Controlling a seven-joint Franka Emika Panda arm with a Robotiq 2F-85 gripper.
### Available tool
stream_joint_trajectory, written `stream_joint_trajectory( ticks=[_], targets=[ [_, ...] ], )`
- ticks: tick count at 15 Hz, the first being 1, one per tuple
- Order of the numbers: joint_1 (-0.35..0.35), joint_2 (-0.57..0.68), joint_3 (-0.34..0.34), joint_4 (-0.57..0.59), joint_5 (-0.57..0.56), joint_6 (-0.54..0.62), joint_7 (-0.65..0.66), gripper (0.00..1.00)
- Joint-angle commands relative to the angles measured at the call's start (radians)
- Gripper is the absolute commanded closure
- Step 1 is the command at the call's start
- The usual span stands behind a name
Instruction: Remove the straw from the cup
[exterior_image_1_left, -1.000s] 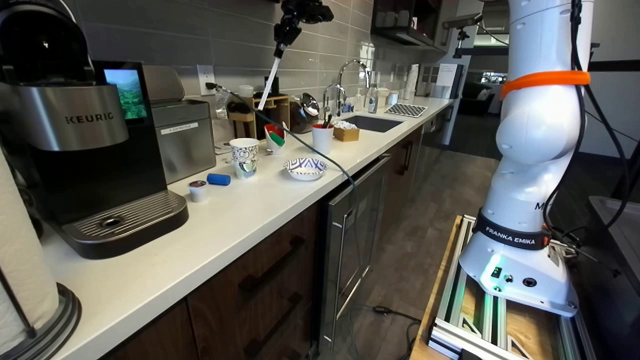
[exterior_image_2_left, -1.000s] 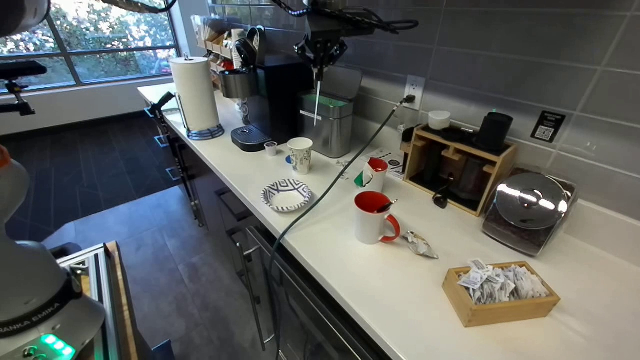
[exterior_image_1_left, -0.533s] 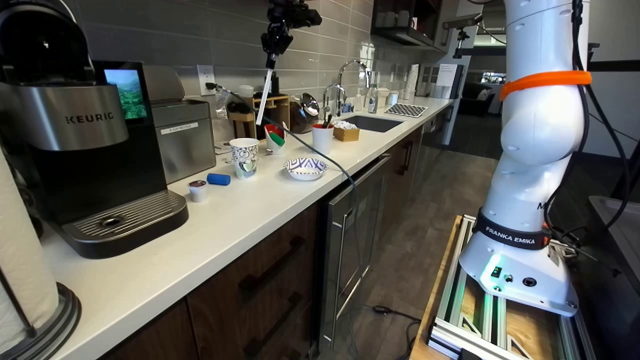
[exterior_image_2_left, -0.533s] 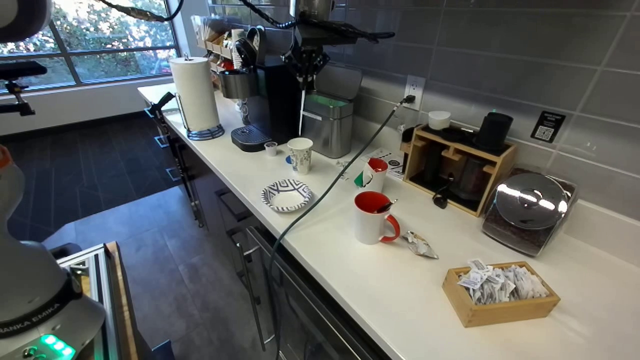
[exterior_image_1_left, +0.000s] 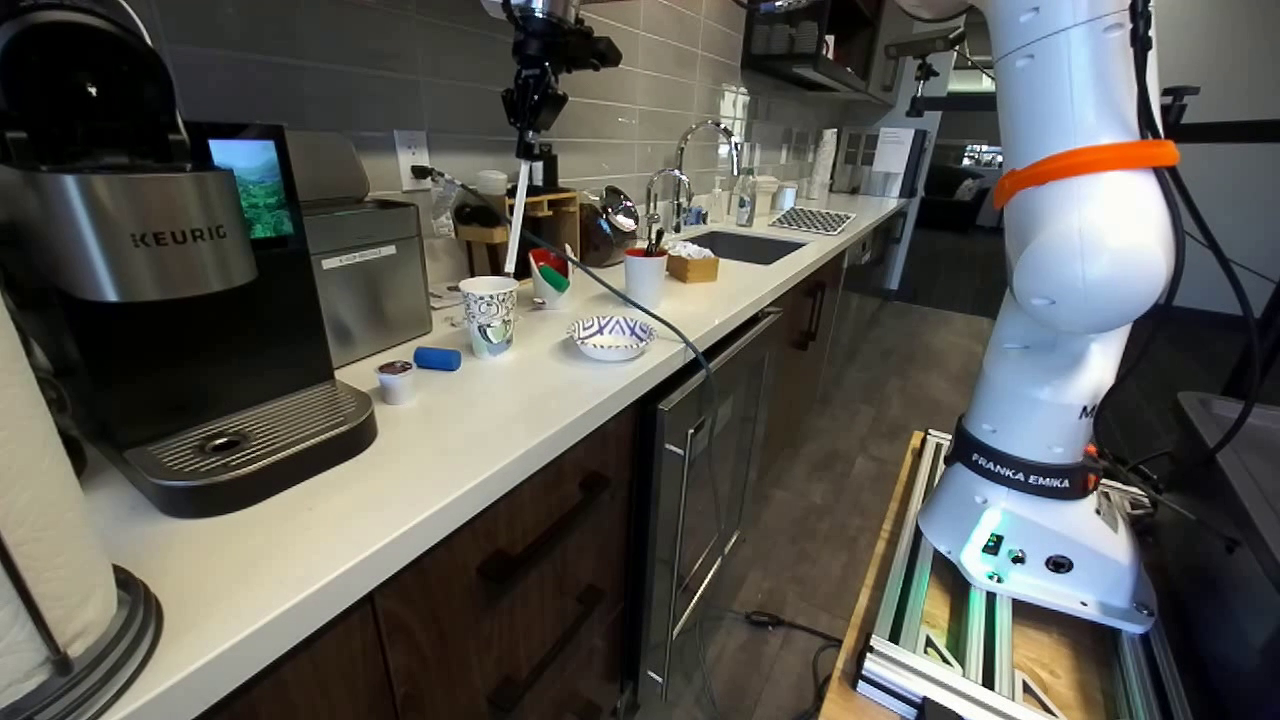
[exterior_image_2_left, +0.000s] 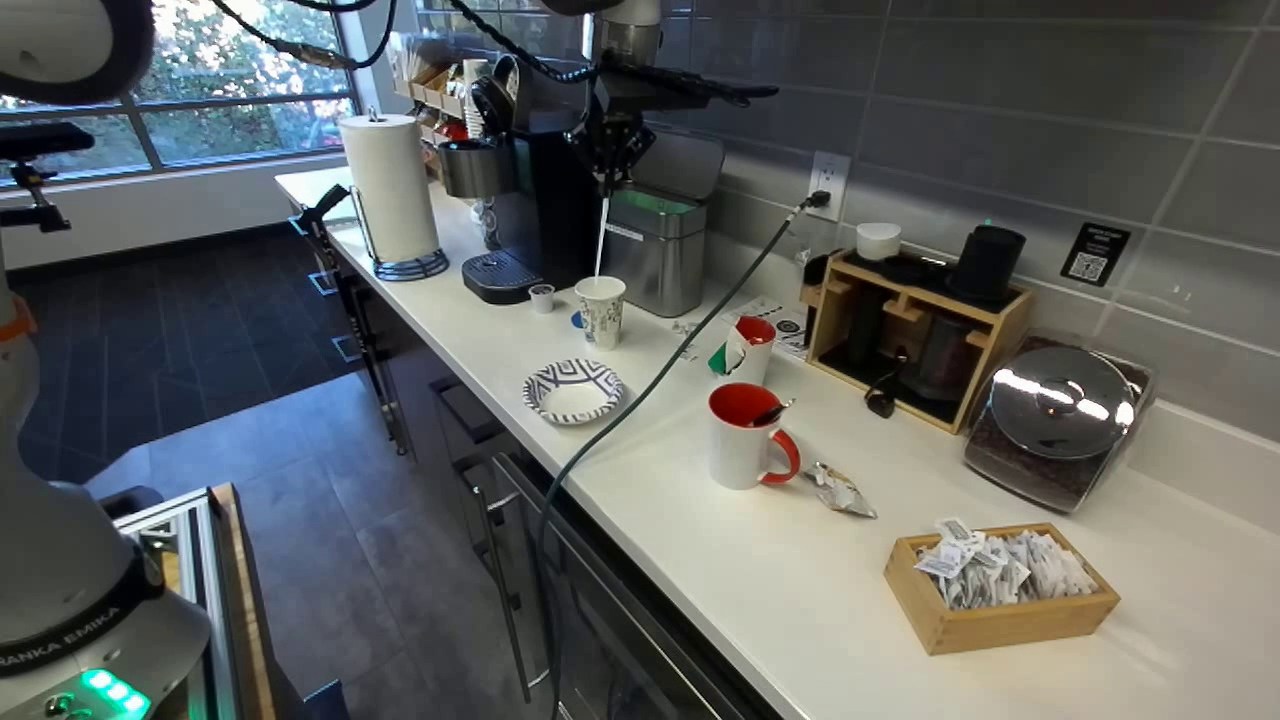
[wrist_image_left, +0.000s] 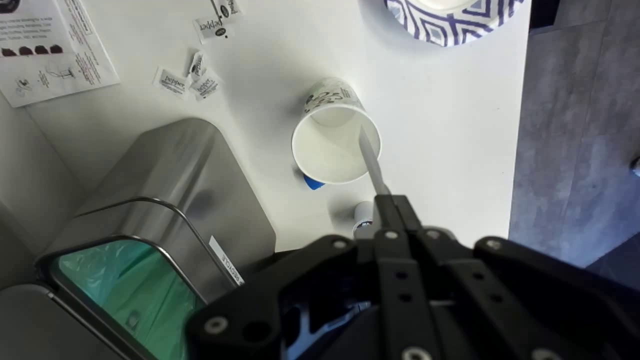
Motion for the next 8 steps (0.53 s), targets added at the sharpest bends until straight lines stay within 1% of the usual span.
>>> stream_joint_trajectory(
  ticks=[1, 4, 8],
  targets=[
    [0.035, 0.049, -0.006, 0.082, -0.038, -0.044, -0.005, 1.0],
    [0.051, 0.089, -0.003, 0.142, -0.054, -0.066, -0.006, 1.0],
    [0.063, 0.164, -0.002, 0.243, -0.076, -0.148, -0.008, 1.0]
  ],
)
